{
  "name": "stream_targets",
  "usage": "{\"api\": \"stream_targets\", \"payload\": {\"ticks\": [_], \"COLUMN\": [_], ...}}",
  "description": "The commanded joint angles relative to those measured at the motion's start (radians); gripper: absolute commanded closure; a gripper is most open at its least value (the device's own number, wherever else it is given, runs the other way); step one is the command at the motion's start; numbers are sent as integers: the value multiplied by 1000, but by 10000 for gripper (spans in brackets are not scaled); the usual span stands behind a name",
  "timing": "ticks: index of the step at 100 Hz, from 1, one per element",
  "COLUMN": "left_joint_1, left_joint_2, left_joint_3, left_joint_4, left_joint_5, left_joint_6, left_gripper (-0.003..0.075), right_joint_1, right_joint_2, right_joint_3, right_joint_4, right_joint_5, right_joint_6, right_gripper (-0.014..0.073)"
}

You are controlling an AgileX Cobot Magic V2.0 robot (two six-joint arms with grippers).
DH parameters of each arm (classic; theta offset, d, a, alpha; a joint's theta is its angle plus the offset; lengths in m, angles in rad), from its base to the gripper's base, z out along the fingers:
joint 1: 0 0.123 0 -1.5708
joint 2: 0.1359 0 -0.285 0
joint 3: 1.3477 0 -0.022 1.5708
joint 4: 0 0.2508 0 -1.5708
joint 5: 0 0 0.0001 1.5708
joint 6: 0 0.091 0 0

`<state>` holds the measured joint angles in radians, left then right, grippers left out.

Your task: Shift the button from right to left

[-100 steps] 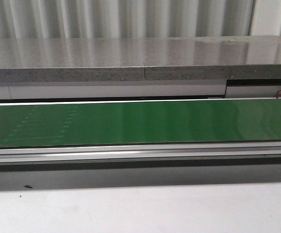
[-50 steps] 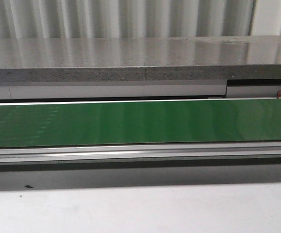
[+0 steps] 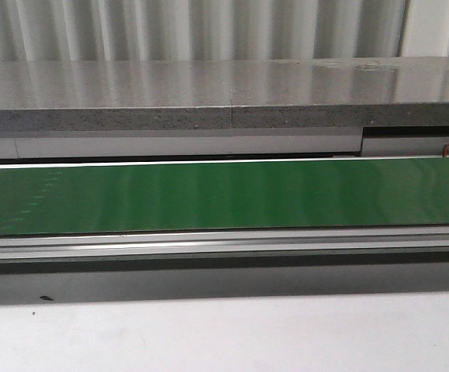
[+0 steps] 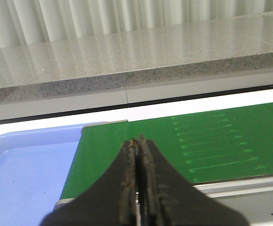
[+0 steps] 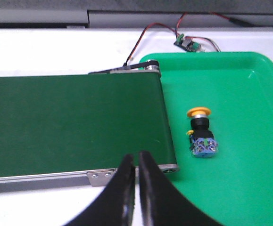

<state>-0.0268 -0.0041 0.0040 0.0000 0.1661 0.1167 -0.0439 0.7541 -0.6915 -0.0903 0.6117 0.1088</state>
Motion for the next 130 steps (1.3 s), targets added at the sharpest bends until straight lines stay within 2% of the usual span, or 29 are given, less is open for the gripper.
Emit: {"api": "stream_targets", "payload": {"ticks": [1,12,17,22,48,93,130], "left_joint_1": [1,1,1,1,1,1,1], "left_joint_2": [-32,-32,-32,-32,-32,-32,-32], "left_joint_3": [38,38,38,38,38,38,38], "left_joint_4": [-8,-8,-8,-8,-8,-8,-8], "left_joint_5": [-79,-79,-79,-79,-79,-79,-79], "left_joint_6": [-1,-1,-1,-1,-1,-1,-1], "left_gripper": [741,741,741,741,741,741,741], "right_joint_1": [0,0,0,0,-37,-371,-394], "right_joint_2": [72,169,212,255,462,702,932], "right_joint_3": [-93,-168,-201,-230,-360,-432,-514], "right_joint_4": [-4,-1,3,4,5,4,56], "right_joint_5": [15,102,142,177,308,249,294], "right_joint_6": [-3,-3,-3,-3,-3,-4,-101], "right_gripper": [389,153,88,58,54,54,54]}}
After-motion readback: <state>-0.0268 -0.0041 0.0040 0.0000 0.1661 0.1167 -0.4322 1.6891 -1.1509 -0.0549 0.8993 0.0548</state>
